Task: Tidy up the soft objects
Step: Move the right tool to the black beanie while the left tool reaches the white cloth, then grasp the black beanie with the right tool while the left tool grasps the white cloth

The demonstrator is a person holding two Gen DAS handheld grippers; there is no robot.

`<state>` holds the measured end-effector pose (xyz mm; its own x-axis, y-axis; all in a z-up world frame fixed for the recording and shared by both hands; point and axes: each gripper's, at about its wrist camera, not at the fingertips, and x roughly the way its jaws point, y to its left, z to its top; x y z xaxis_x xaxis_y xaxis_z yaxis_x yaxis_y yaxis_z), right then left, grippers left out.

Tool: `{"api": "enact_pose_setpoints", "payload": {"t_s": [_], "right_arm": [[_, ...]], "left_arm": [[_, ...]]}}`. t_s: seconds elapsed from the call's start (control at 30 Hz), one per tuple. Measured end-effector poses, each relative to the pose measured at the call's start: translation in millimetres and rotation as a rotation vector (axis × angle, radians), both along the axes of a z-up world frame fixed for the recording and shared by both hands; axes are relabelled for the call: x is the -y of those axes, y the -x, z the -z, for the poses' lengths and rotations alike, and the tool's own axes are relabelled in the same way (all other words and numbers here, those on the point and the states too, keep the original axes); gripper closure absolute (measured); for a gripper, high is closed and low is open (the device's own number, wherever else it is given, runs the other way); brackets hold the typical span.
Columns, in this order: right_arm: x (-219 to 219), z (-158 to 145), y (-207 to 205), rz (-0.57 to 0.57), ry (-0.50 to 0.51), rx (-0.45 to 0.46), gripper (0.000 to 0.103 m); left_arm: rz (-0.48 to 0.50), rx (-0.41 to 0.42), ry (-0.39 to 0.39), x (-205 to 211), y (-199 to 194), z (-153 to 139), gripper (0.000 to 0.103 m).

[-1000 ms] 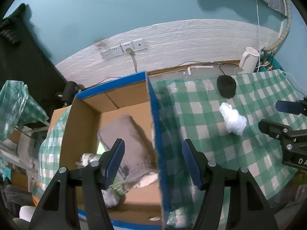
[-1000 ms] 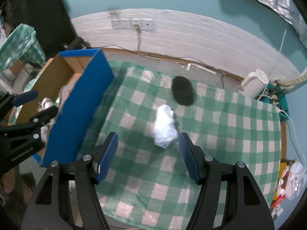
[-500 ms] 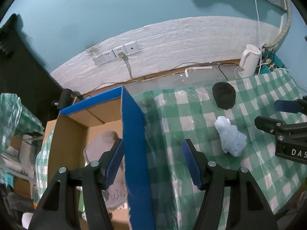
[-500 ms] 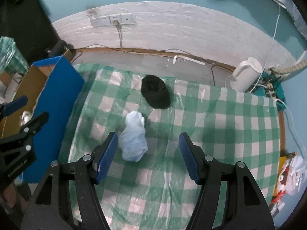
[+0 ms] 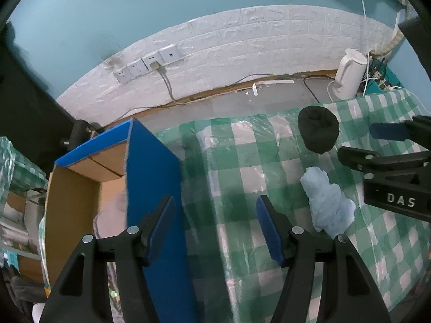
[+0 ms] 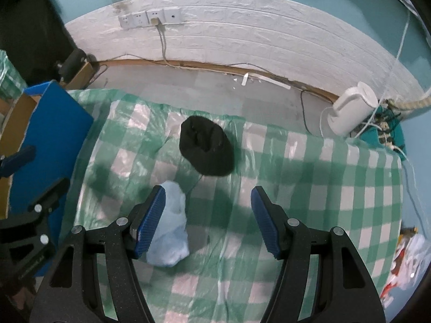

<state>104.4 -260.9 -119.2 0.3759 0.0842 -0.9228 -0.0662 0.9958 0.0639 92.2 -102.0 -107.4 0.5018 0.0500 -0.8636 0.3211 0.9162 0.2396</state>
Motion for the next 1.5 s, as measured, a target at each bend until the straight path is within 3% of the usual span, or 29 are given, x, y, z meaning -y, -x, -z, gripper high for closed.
{"api": "enact_pose_setpoints", "payload": {"t_s": [0.73,0.77,0.8,0.93,1.27,1.5], "right_arm": [[-18.8,50.6,-58.2,-0.045,0.083,-0.026,0.038],[-19.1,52.6,-58.8,-0.045,0.078,-0.031,0.041],[-19.0,53.7,-59.0,-0.045,0.072,-0.034,0.052],[-18.4,52.7,-58.3,-0.043,0.061,-0.044,0.064],[9.3,40.2,-18.9,0.023,0.023,-0.071,0.067],[25.5,44.6,19.3,0.056,0.007,-0.101,0.067]], "left_arm": [[-0.013,-0.107,0.022,6.3,-22.3,36.6,0.039],[-0.013,-0.11,0.022,6.2,-22.0,37.6,0.039],[-0.014,-0.113,0.023,6.2,-22.6,38.5,0.039],[-0.009,-0.12,0.036,10.2,-23.3,37.5,0.039],[0.031,-0.121,0.031,21.3,-15.3,37.5,0.039],[0.013,-0.175,0.098,32.0,-13.8,35.9,0.035]]}}
